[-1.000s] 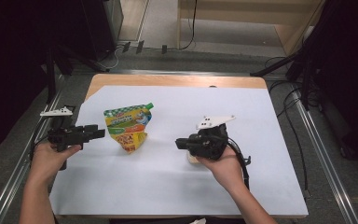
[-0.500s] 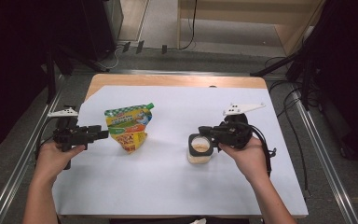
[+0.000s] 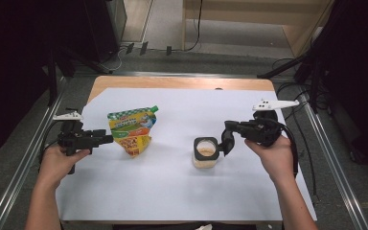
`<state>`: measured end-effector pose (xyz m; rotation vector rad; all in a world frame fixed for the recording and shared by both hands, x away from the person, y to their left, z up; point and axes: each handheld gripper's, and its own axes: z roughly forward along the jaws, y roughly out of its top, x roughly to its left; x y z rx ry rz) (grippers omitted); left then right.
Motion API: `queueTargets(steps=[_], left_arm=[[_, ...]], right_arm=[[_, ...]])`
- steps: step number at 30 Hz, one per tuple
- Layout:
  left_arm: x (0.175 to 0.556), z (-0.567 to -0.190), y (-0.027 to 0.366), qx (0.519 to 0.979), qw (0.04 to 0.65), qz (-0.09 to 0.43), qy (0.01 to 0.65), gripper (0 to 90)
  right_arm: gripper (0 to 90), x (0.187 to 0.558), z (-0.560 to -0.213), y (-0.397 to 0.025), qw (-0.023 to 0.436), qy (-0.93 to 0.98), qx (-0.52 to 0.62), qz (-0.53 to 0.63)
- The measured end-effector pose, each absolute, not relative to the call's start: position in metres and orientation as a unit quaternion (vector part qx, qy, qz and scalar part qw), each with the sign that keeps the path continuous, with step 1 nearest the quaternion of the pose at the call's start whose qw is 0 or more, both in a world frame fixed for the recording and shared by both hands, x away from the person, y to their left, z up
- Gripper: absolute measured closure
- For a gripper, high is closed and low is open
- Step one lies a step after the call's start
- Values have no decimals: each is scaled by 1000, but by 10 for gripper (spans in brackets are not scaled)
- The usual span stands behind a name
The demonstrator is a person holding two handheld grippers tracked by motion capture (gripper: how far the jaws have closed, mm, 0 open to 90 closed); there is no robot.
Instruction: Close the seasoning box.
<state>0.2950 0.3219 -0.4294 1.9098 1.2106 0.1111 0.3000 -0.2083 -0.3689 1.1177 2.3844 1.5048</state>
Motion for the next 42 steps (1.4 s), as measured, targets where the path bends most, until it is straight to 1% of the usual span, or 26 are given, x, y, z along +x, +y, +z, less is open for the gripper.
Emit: queueTargets(steps=[8, 12, 18, 23, 29, 39, 42], left_arm=[[295, -430, 323, 763, 425, 45, 485, 442], [295, -430, 324, 762, 425, 46, 487, 440], [295, -430, 324, 761, 424, 47, 488, 440], [295, -430, 325, 760, 424, 46, 491, 437], [295, -431, 327, 757, 424, 47, 495, 435], [295, -431, 329, 757, 424, 47, 495, 435], [295, -431, 329, 755, 427, 46, 495, 435]], right_arm=[[900, 308, -379, -231, 61, 770, 404, 491], [900, 313, -389, -234, 53, 769, 417, 482], [900, 315, -399, -225, 41, 776, 416, 472], [900, 314, -399, -221, 42, 779, 415, 469], [900, 312, -400, -214, 30, 782, 406, 472], [900, 309, -402, -199, 35, 781, 388, 487], [900, 309, -404, -196, 27, 782, 387, 487]])
